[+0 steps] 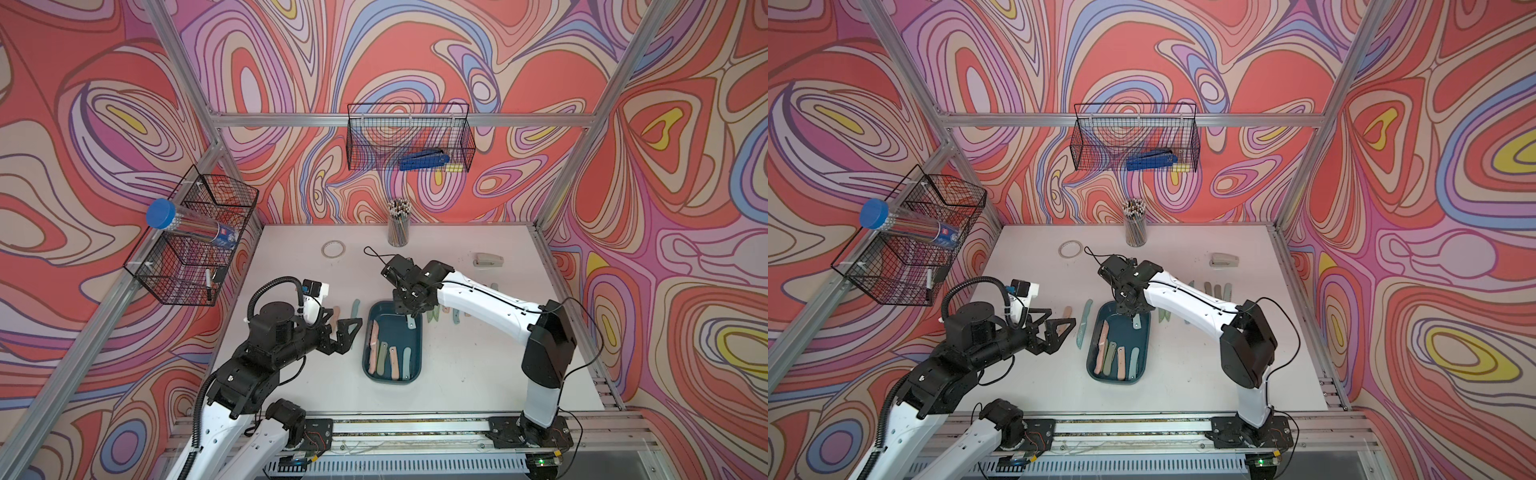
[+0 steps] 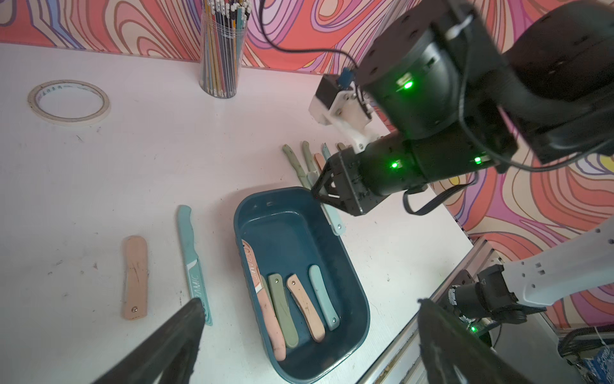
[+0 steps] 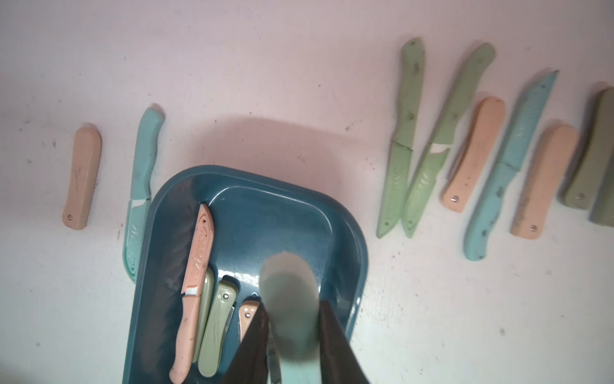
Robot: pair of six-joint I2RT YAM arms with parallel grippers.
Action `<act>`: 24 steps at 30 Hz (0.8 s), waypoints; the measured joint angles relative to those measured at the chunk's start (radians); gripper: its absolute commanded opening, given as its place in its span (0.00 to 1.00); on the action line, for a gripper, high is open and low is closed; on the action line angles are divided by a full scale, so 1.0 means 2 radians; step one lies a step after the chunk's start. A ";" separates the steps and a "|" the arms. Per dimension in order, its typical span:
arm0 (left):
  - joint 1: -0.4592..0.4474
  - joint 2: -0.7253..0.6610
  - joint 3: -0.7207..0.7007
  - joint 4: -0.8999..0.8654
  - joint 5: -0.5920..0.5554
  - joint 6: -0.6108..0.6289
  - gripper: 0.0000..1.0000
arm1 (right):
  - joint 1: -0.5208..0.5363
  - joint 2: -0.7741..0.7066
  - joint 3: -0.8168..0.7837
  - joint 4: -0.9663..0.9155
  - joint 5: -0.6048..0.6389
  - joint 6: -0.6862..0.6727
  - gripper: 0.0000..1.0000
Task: Take the fruit knife out of the storage box
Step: Place the fruit knife at the center of the board.
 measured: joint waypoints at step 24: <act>-0.038 0.079 0.001 -0.023 -0.023 0.000 1.00 | -0.020 -0.082 -0.261 0.080 -0.030 0.082 0.13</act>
